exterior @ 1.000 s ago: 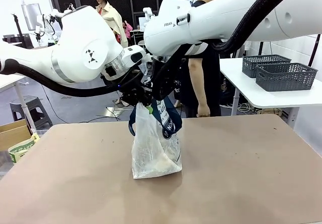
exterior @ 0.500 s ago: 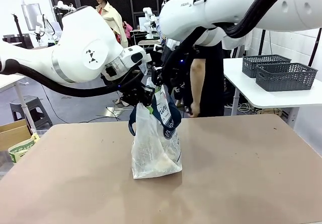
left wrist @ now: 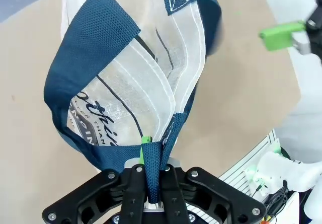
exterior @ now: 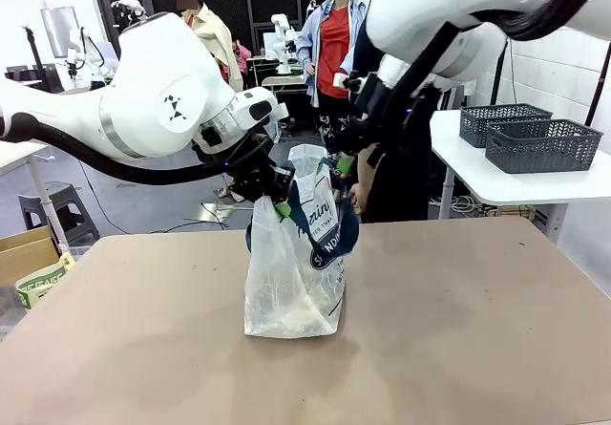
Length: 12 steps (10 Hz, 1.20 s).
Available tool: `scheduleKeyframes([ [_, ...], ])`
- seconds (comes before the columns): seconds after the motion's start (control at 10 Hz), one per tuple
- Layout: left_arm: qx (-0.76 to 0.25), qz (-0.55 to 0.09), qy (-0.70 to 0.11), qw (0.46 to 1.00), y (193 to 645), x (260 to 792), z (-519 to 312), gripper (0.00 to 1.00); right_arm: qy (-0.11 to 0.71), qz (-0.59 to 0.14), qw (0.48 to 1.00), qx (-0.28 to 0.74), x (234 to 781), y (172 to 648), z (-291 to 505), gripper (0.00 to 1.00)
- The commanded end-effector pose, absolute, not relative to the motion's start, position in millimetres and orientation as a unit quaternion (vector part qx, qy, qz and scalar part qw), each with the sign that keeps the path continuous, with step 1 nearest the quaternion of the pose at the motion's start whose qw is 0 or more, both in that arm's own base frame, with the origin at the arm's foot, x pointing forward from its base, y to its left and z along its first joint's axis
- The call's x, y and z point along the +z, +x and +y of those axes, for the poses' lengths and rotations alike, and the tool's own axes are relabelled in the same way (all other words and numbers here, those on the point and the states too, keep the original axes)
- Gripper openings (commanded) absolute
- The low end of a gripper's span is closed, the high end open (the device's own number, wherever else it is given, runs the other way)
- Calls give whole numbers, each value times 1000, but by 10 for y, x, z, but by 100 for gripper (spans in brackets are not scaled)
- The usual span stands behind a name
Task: Transfer purchased items from the store into the shopping bag.
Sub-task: Move the Reusable shopping bag to the right side of the table.
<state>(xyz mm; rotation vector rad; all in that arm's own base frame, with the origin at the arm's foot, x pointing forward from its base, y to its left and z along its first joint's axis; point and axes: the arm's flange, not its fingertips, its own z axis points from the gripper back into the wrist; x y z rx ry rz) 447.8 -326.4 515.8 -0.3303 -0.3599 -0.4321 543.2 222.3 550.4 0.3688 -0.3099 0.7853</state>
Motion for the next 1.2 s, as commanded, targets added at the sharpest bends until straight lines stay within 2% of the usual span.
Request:
scheduleKeyframes([
  [0.0,-209,-178,-164,947,4475,5173,-3250,0,217,-196,837,462,5467,5152,1911,100],
  [0.2,-209,-178,-164,947,4475,5173,-3250,0,274,-233,784,505,5547,5053,1639,100],
  [0.4,-209,-178,-164,947,4475,5173,-3250,0,301,-233,749,542,5516,5025,1389,100],
  [1.1,-209,-178,-164,947,4475,5173,-3250,0,292,-245,754,534,5595,5048,1421,100],
])
